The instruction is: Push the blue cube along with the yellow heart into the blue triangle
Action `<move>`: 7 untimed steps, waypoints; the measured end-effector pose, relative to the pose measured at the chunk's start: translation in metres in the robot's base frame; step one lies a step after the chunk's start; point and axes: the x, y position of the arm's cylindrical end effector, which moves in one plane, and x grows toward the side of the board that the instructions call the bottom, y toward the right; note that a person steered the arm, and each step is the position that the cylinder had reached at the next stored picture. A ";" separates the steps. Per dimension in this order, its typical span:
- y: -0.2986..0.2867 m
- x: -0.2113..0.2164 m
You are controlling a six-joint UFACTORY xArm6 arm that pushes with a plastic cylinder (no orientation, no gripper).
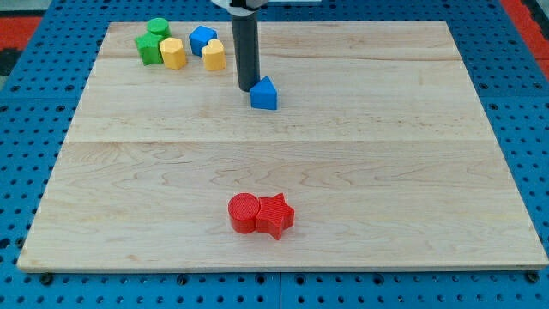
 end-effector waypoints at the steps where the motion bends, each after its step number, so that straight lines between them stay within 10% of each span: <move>1: 0.035 -0.043; 5: -0.064 -0.136; 7: -0.110 -0.102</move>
